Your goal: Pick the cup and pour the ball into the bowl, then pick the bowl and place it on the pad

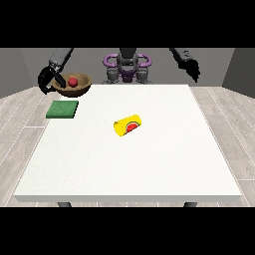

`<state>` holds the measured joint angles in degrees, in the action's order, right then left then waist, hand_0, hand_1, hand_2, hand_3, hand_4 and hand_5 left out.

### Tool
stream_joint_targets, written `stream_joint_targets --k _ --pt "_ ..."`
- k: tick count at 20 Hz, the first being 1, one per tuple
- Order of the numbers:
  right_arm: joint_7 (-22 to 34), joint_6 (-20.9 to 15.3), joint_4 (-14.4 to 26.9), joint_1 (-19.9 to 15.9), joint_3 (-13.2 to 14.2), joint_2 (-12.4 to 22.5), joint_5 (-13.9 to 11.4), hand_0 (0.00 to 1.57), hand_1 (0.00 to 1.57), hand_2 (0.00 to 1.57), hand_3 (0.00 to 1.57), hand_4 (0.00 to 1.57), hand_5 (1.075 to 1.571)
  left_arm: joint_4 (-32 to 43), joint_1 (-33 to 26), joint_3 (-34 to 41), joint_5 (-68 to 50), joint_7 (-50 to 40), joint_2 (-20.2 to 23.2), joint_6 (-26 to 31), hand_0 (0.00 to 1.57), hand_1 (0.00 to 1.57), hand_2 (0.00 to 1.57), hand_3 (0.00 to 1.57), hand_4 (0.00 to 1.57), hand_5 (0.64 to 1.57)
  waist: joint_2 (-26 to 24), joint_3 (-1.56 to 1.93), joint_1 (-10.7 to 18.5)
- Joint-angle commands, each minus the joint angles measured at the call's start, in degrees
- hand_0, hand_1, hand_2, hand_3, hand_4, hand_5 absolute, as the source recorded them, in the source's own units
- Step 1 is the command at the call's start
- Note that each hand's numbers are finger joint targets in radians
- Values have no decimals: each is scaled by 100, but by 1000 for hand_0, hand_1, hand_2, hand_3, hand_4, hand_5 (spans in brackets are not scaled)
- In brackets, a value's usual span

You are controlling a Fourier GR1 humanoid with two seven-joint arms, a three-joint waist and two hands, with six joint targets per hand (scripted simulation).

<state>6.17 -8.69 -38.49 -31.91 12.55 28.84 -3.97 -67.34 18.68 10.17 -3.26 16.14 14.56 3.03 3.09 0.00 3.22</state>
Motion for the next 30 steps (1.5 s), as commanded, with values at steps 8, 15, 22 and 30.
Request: stream_joint_targets --k 8,15,22,30 --pt "-926 51 10 160 627 395 393 1571 1571 1571 0 796 1566 924 260 1904 -1479 446 2223 1805 0 0 0 0 1266 1571 894 0 281" --pt "-774 -21 379 39 1015 666 612 1571 1571 1571 252 544 1561 1169 61 1920 -1402 930 2241 1977 0 0 0 0 1185 1559 987 2 242" --pt "-650 -37 696 -193 849 768 410 420 420 562 917 0 1518 1226 400 1959 -1590 421 2554 2055 0 0 0 0 1174 1549 999 1 222" --pt "-446 107 1129 -469 746 881 289 0 0 0 0 0 1359 -83 485 1018 -1372 -407 1497 1423 0 0 0 0 902 1559 320 17 351"
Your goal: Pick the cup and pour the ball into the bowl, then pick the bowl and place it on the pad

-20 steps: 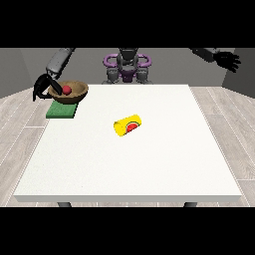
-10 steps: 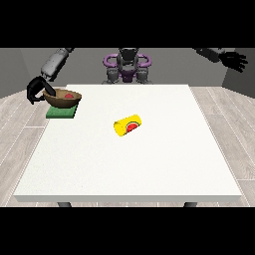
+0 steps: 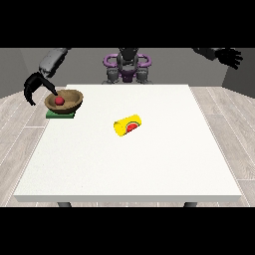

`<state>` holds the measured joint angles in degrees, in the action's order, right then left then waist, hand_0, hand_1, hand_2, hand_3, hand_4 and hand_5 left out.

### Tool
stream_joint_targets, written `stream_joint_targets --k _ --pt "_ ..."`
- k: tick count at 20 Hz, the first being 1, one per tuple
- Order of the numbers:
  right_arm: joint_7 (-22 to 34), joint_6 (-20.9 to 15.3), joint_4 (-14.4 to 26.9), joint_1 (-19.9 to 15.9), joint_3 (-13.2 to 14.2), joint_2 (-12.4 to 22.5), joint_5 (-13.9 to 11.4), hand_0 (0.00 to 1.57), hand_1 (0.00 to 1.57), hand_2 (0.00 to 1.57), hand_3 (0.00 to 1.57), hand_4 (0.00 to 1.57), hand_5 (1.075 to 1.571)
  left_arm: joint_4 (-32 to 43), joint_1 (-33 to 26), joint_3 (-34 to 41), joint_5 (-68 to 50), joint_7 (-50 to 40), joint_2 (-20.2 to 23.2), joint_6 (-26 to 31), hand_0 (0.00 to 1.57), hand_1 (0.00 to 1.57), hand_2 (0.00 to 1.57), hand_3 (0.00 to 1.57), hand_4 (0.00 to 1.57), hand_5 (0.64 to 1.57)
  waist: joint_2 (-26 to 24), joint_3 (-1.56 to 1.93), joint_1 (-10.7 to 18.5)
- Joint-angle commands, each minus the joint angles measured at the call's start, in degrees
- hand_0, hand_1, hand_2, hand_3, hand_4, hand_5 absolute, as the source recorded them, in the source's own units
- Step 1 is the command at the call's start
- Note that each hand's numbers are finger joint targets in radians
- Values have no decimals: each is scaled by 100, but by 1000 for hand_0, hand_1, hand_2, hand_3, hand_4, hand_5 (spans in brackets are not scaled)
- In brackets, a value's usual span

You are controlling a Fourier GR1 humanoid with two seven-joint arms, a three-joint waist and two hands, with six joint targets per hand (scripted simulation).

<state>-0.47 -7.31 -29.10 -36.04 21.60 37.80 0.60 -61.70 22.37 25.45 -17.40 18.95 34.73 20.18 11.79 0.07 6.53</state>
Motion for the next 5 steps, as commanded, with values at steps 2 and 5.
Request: stream_joint_targets --k 2,5 --pt "658 294 22 -261 -242 143 -139 0 0 0 0 0 1356 -555 -45 -721 211 -787 -750 -415 0 0 0 0 902 1559 -1072 -2 -24" --pt "597 636 -516 -335 -514 -559 -39 0 0 0 0 476 1434 28 -462 -707 334 -846 -813 -430 0 0 0 0 902 1559 -1999 -21 -451"
